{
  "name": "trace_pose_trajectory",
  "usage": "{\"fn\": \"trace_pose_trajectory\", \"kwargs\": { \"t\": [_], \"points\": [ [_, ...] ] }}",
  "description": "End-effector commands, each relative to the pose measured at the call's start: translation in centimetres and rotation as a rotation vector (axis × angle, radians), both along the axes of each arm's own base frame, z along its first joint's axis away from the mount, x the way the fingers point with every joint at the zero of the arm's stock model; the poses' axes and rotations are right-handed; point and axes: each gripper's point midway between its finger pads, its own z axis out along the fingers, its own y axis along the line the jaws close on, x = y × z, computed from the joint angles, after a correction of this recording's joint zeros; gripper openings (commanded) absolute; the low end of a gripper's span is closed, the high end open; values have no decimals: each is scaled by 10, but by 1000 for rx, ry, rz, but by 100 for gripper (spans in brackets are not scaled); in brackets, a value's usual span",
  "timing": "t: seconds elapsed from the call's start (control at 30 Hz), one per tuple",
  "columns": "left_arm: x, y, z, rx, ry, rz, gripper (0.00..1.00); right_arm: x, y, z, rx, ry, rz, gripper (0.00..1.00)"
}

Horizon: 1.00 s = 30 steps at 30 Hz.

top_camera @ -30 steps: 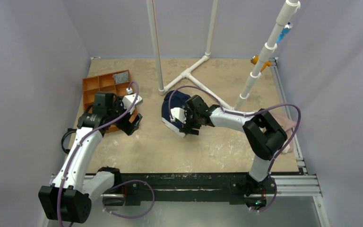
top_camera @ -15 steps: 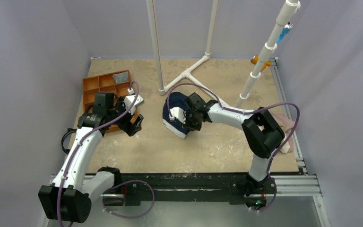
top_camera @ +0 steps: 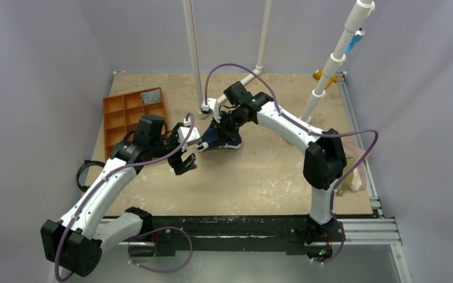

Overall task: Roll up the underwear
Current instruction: Flatten out the underwear at the center of the board.

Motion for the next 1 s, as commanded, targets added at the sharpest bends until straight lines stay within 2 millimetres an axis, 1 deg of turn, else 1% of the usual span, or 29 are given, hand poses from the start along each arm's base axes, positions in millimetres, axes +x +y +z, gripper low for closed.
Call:
{"fn": "trace_pose_trajectory", "kwargs": {
  "t": [0.0,0.13,0.2,0.33,0.47,0.57,0.63,0.67,0.73,0.8,0.83,0.87,0.9,0.93,0.97],
  "points": [
    [34,-25,13,-26,-171,-45,86,-10,-7,11,29,171,-14,0],
    [62,-43,17,-49,-254,-57,87,-9,-8,18,63,207,0,0],
    [68,-51,15,-63,-269,-90,88,-8,-9,19,75,227,3,0],
    [61,-68,2,-104,-224,-171,88,-9,-11,21,103,270,10,0],
    [58,-84,-8,-133,-234,-215,88,-8,-12,21,119,300,11,0],
    [63,-93,-13,-131,-246,-212,81,-8,-14,22,126,314,16,0],
    [70,-97,-16,-127,-247,-196,69,-9,-14,22,130,324,20,0],
    [71,-100,-17,-122,-237,-198,59,-9,-15,22,131,326,19,0],
    [73,-104,-17,-112,-214,-192,36,-9,-17,21,130,328,17,0],
    [73,-104,-16,-104,-184,-185,5,-8,-22,21,125,326,9,0],
    [73,-103,-13,-97,-175,-174,0,-6,-26,21,125,324,1,4],
    [72,-101,-10,-91,-161,-167,0,-4,-30,21,128,322,-10,13],
    [70,-100,-4,-89,-146,-163,0,-2,-34,23,139,320,-19,24],
    [66,-99,2,-94,-127,-160,0,0,-38,26,157,318,-24,37],
    [60,-99,8,-105,-99,-158,0,0,-42,31,179,314,-23,53]
  ]
}}
